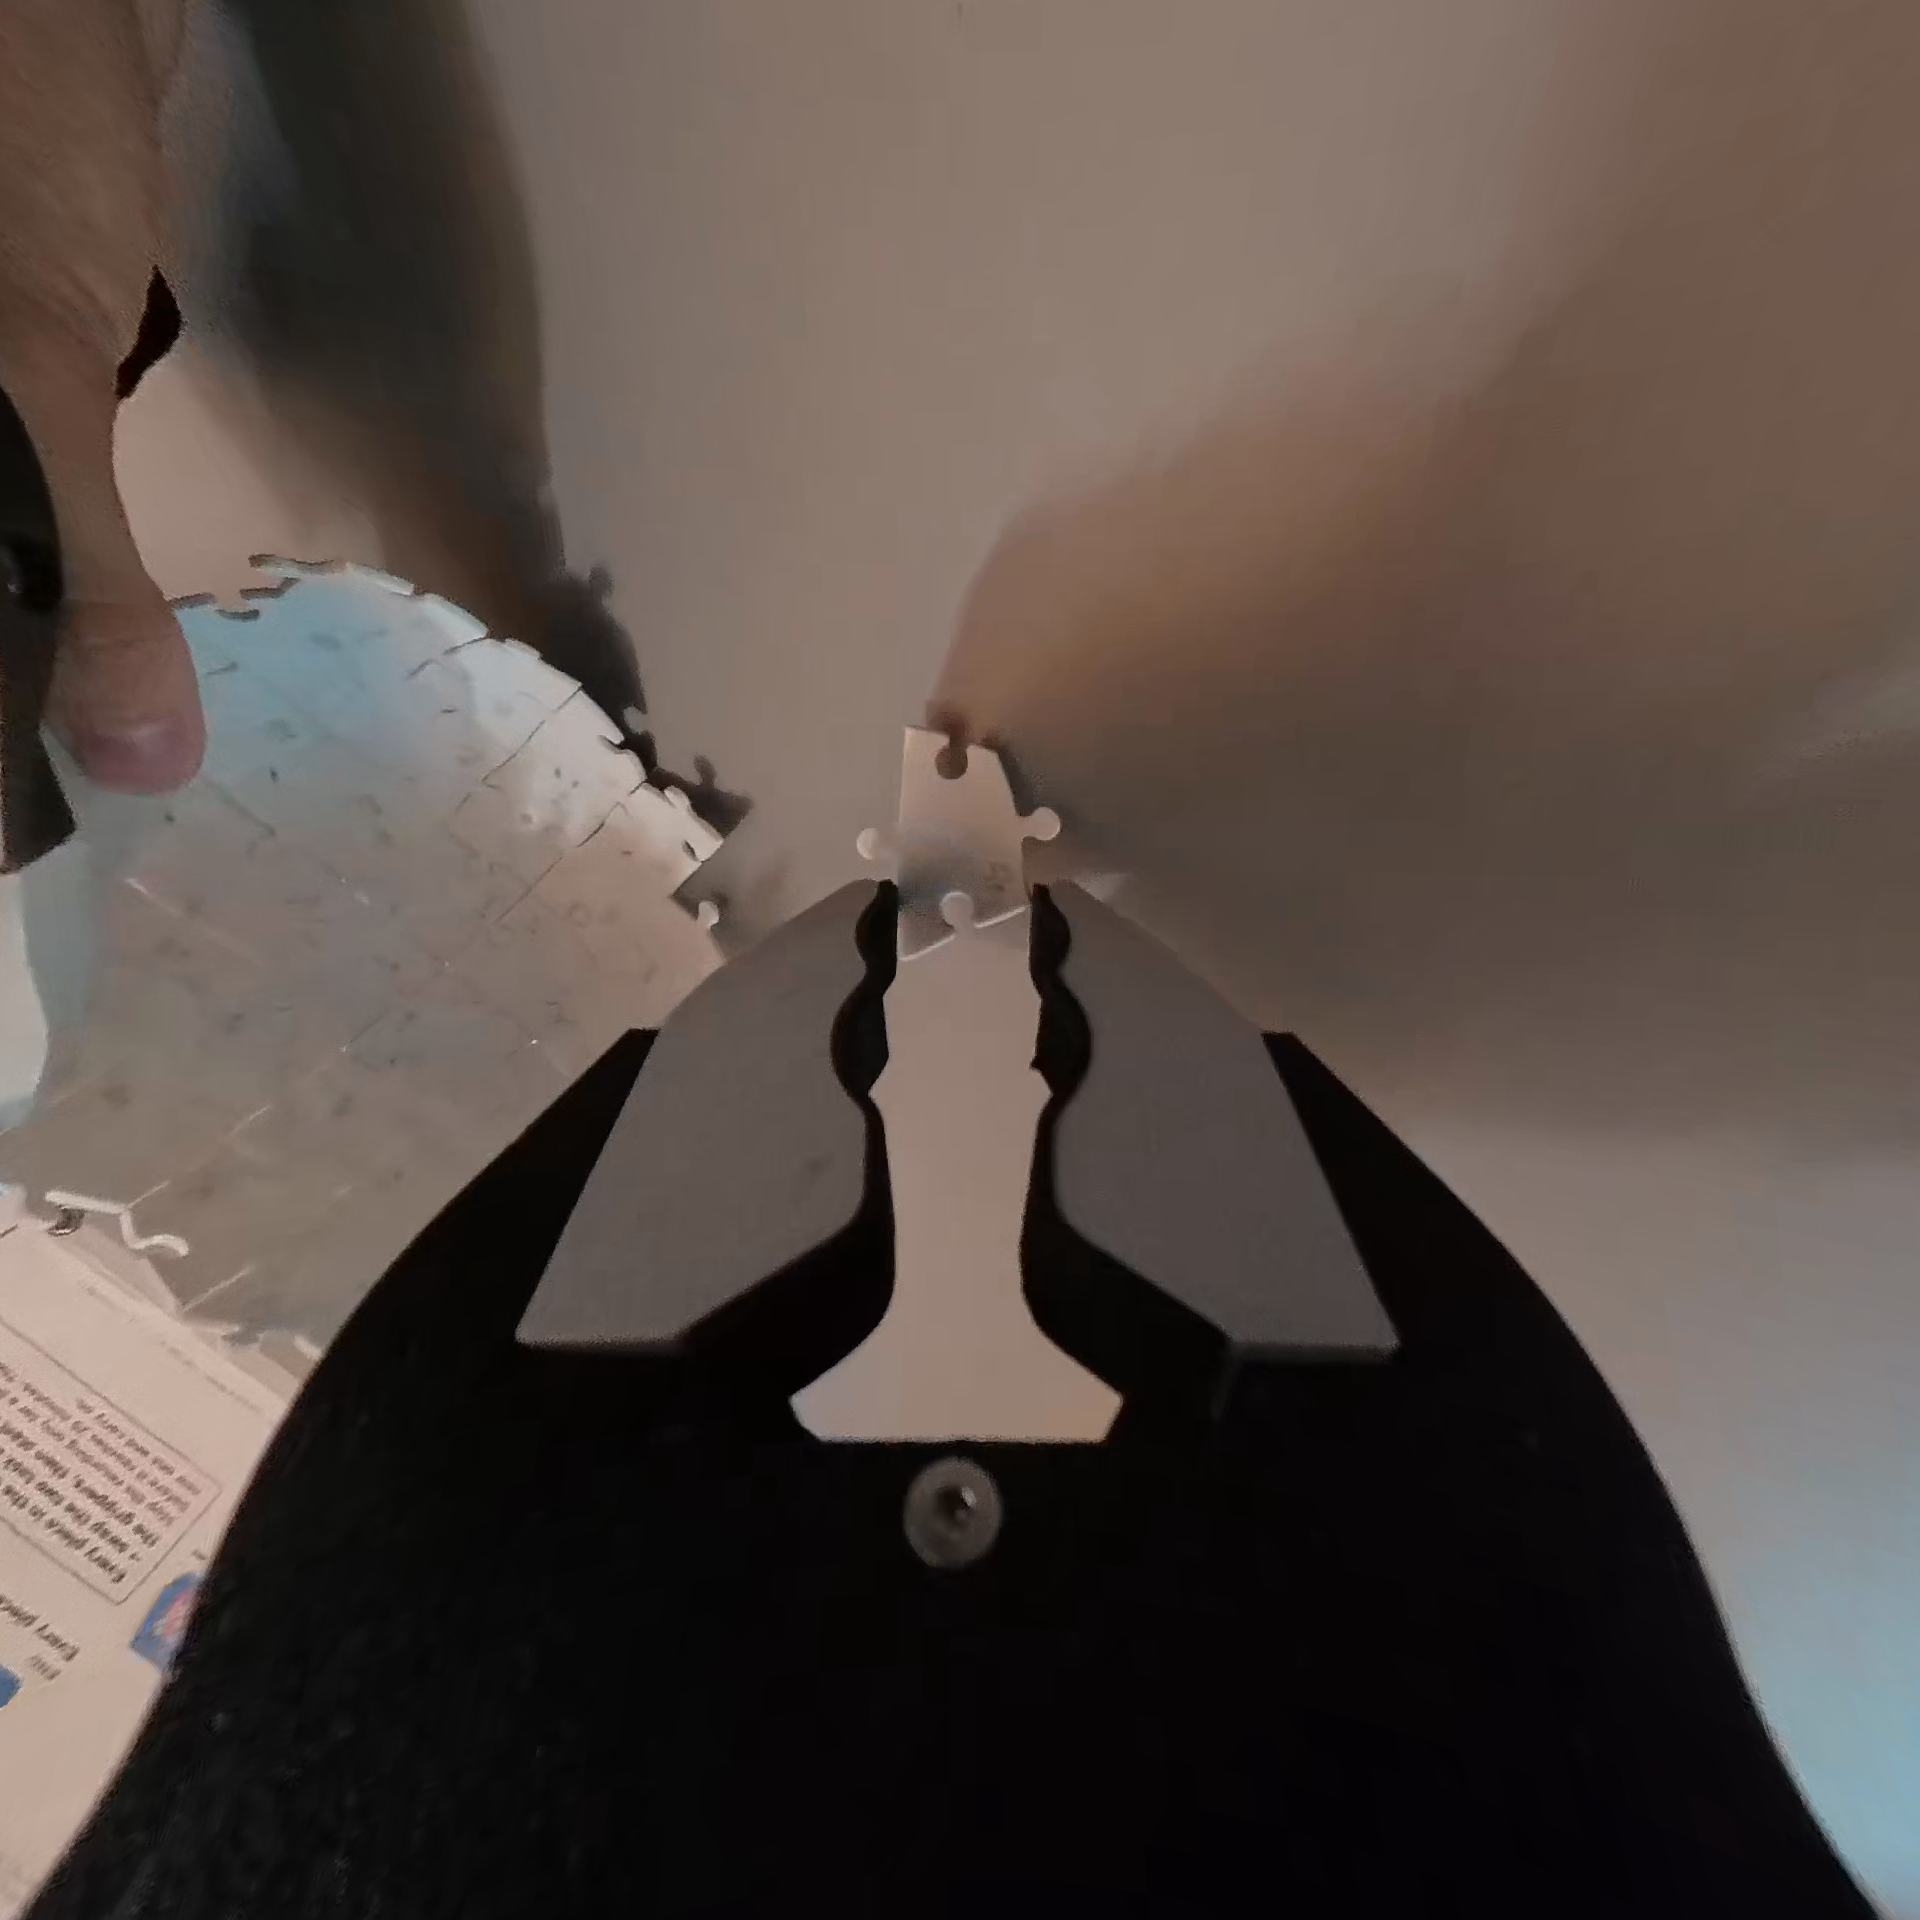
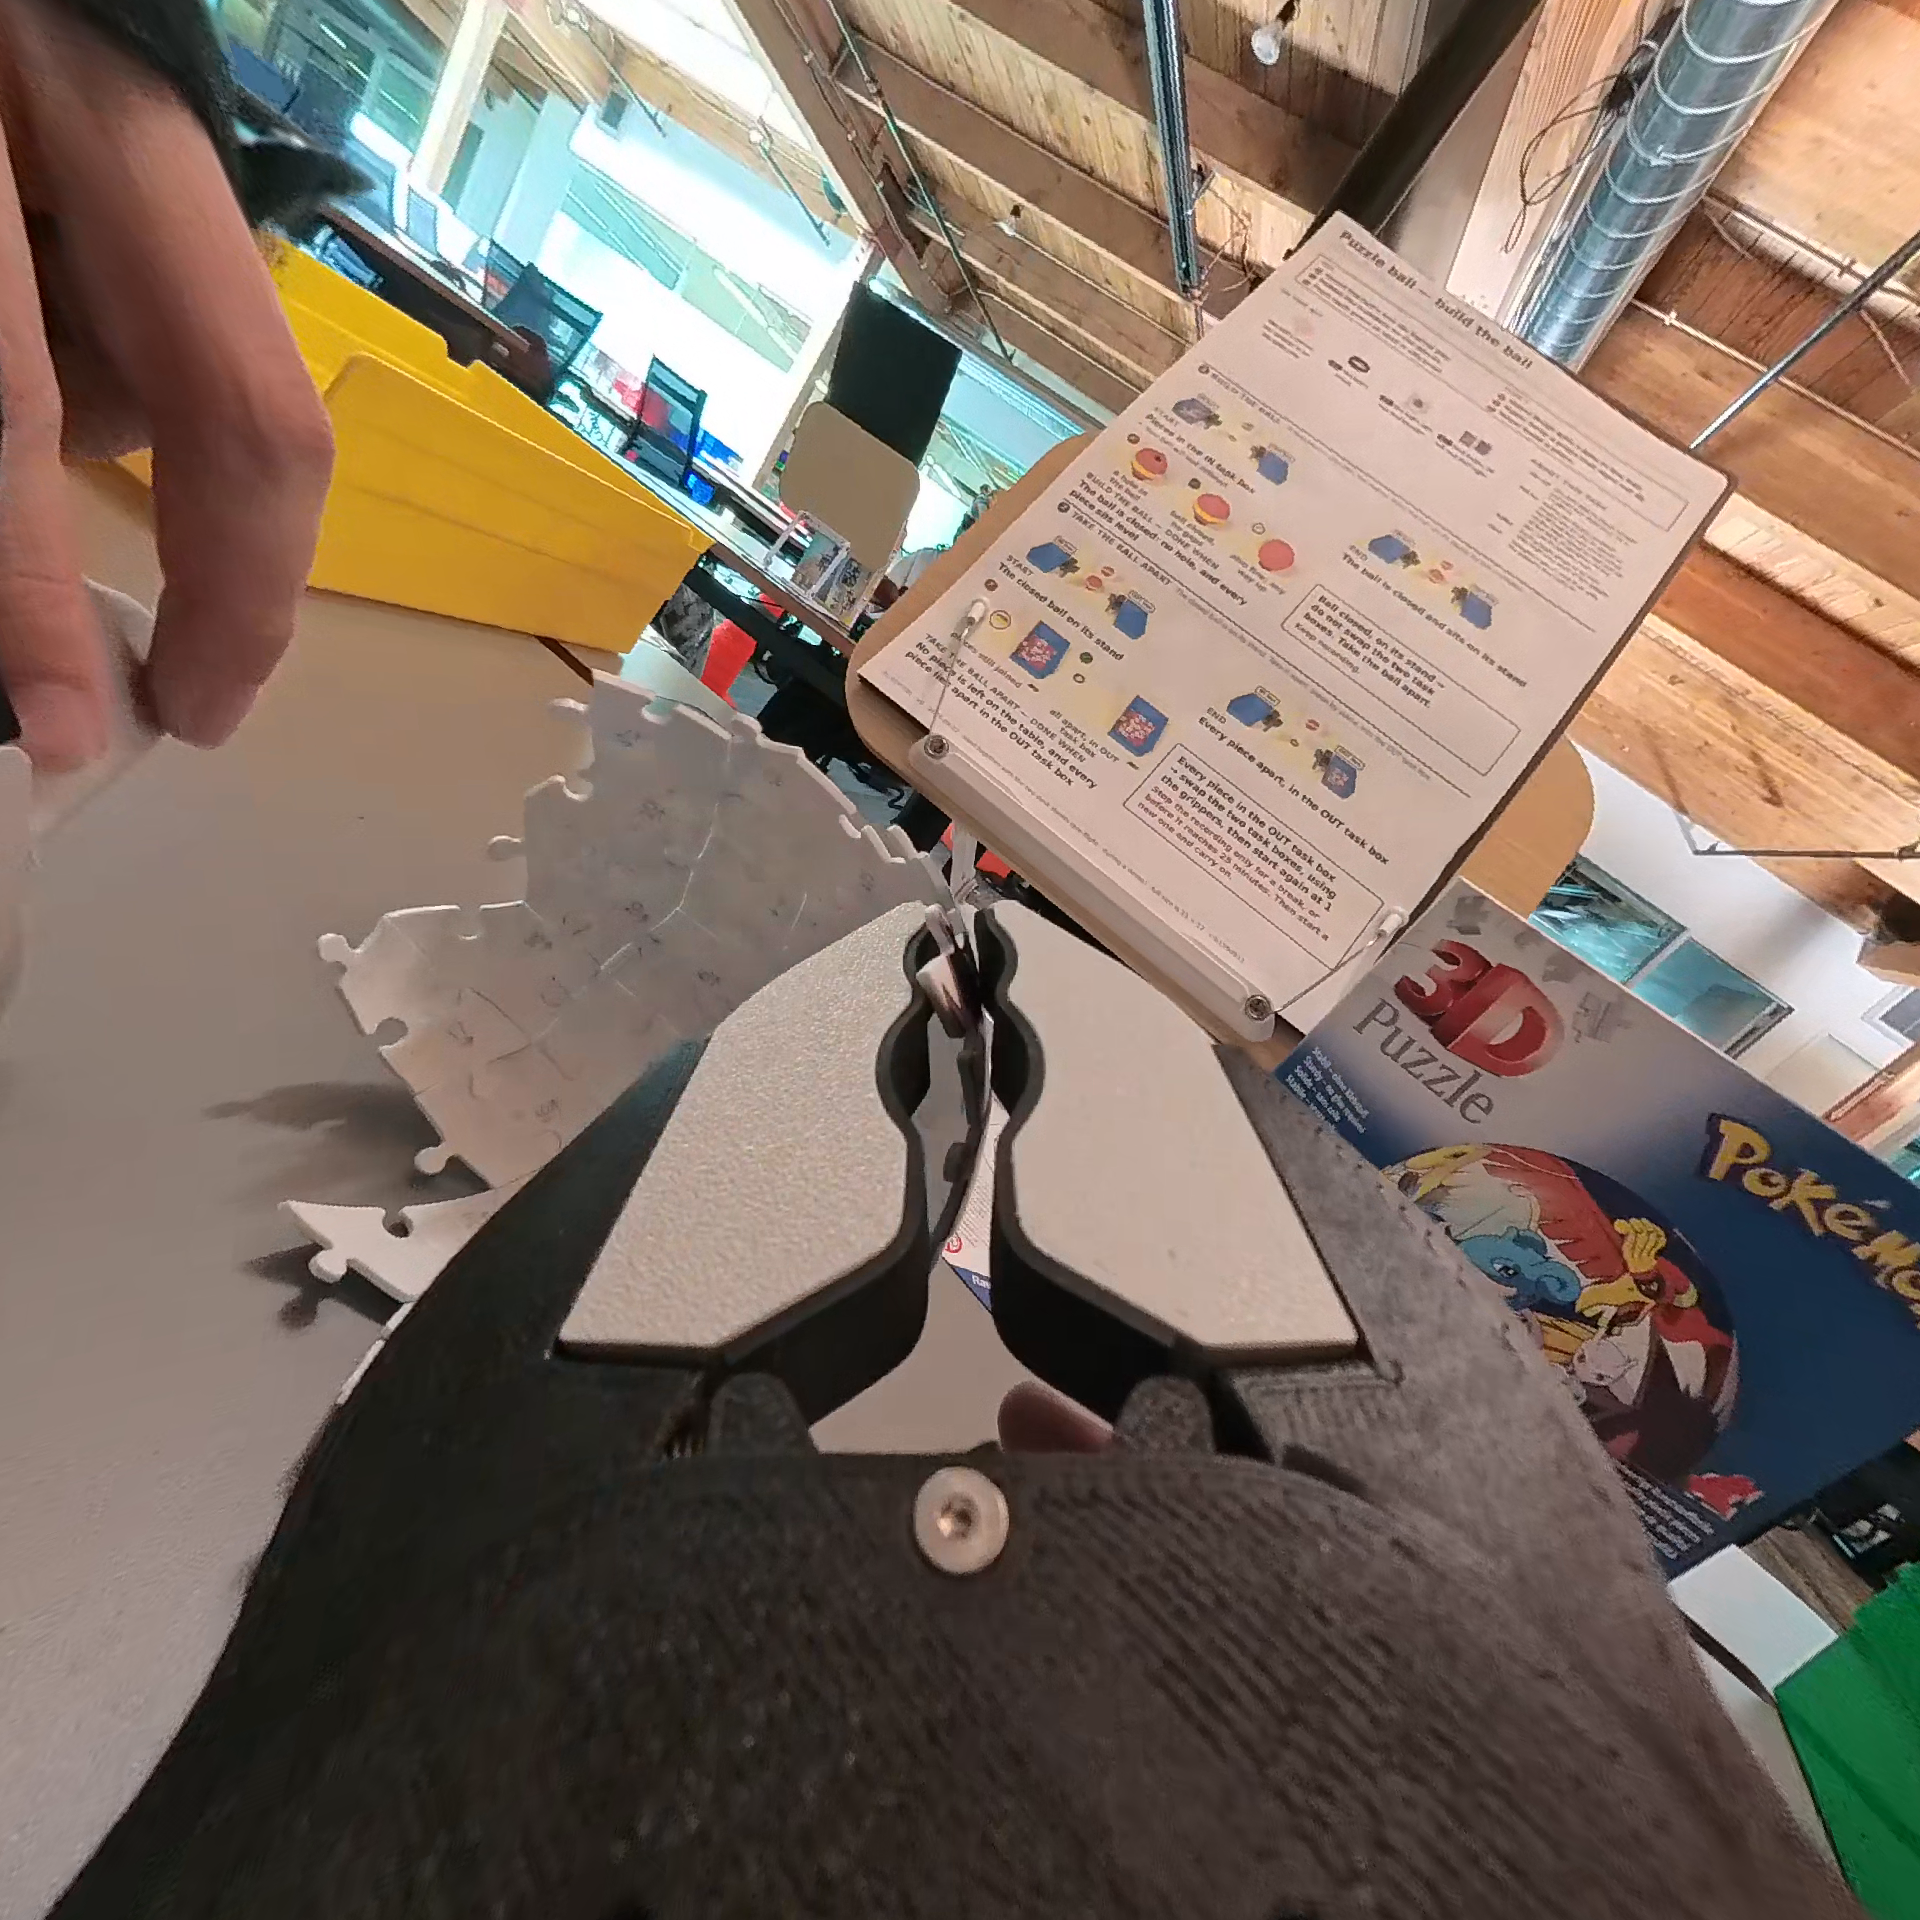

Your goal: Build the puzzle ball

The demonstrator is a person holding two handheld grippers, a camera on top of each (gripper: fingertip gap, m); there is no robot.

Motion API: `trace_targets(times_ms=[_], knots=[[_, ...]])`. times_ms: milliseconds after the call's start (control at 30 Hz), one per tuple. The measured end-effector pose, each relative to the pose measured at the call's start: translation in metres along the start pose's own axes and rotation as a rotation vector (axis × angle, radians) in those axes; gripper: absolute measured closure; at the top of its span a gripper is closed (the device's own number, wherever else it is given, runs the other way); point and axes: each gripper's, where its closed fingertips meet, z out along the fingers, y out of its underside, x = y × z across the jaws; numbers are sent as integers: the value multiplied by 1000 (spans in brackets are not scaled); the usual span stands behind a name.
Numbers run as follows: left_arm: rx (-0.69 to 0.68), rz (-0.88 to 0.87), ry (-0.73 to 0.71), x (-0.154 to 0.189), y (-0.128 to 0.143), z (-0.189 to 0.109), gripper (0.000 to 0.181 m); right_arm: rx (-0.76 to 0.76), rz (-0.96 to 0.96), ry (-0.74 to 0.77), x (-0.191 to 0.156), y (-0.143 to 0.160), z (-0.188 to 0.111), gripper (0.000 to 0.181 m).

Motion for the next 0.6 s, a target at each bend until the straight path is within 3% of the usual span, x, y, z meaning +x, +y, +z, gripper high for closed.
trace_targets(times_ms=[133,267,433,533,600], knots=[[-12,-53,-8,4,5,4,153,-7,6,5,1,2,0,175],[15,-273,-84,0,13,-4,142,-5,-2,5,1,1,-1,175],[13,-992,-161,2,19,-17,136,-5,0,4,1,1,-1,175],[38,-1486,-161,10,3,-21,138,-5,-3,4,1,1,-1,175],[87,-1685,-154,12,-12,-20,147,-6,-1,5,1,2,-1,175]])
